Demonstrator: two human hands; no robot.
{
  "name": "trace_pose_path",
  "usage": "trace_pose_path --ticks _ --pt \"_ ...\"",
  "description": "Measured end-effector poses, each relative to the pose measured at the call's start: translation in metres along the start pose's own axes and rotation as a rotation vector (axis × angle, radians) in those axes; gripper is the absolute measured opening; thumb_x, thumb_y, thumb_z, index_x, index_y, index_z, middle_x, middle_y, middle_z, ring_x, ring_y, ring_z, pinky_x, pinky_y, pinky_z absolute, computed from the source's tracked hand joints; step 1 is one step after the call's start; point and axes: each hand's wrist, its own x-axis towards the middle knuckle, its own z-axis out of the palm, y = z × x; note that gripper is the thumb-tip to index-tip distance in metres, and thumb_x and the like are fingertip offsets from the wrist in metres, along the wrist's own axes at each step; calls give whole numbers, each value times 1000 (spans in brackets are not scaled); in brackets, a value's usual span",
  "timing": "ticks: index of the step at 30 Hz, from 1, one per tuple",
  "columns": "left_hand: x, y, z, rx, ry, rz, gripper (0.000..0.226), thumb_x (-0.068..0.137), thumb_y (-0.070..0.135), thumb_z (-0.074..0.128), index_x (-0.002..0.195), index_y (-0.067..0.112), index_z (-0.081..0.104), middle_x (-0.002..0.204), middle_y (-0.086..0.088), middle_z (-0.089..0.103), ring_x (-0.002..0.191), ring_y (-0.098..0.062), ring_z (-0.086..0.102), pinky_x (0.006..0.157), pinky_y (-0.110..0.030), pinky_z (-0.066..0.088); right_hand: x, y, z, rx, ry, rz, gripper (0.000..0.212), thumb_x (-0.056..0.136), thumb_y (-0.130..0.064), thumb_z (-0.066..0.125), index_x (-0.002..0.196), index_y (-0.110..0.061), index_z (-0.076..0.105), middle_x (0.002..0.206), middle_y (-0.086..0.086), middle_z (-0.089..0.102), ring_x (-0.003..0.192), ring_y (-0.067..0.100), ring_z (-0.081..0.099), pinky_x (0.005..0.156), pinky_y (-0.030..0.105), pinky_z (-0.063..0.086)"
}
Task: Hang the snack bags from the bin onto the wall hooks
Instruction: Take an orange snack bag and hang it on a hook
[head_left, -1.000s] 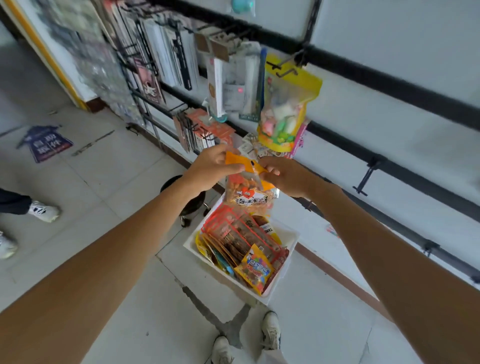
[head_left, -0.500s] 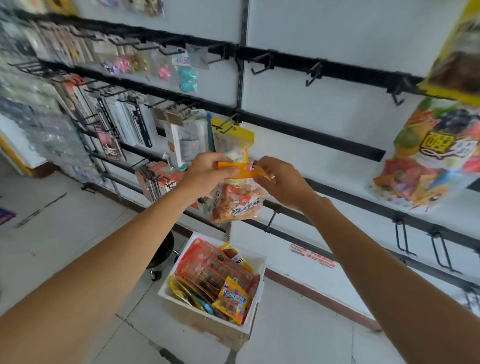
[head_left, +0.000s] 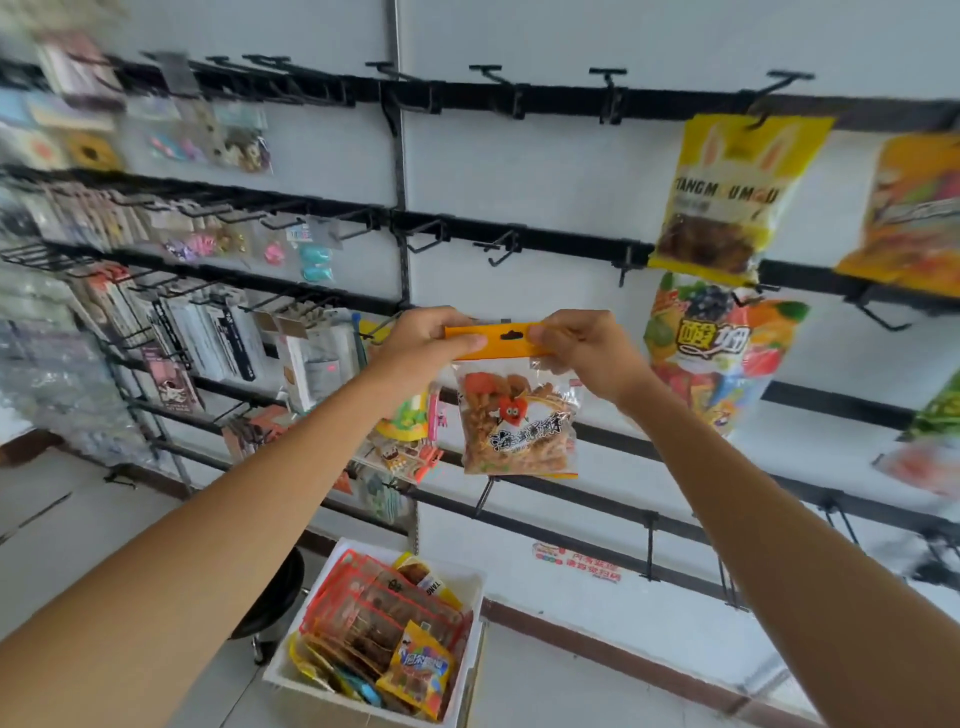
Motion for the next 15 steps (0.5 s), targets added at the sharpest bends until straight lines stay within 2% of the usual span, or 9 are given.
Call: trace_pose_path --ticks 4,6,8,10,13,15 --pt "0 45 21 -12 -14 60 8 88 20 71 95 18 68 71 4 61 52 8 54 53 -8 38 -15 -18 -54 -180 37 -65 18 94 -23 62 95 -9 74 86 7 73 77 22 68 73 33 54" --pt "0 67 31 -31 -37 91 8 88 20 71 95 18 68 81 0 66 70 -1 61 63 -10 44 -24 -31 -79 -294 70 -120 15 93 -20 63 101 -11 73 93 1 73 85 18 68 81 35 56" --pt "-1 88 42 -59 -40 124 5 88 18 70 91 21 68 86 -2 68 78 -8 63 69 -13 47 -33 -45 -102 -365 99 -145 17 94 -18 61 104 -11 72 95 -2 70 89 16 66 84 35 54" --pt "1 107 53 -84 -41 166 7 89 15 69 89 21 67 87 -2 69 80 -10 65 73 -16 50 -43 -57 -123 -423 135 -144 19 95 -16 56 106 -12 71 95 -2 66 89 16 62 82 33 52" --pt "1 134 70 -108 -52 207 4 89 13 69 93 14 68 90 -9 69 79 -13 65 78 -23 52 -55 -71 -149 -545 167 -111 21 96 -14 48 104 -15 67 88 -2 62 78 18 57 68 28 45" --pt "-1 149 82 -113 -44 217 6 90 13 68 94 8 67 88 -10 66 76 -13 63 74 -20 50 -61 -77 -164 -661 203 -100 22 96 -15 45 105 -17 65 88 -1 61 76 19 55 67 29 43"
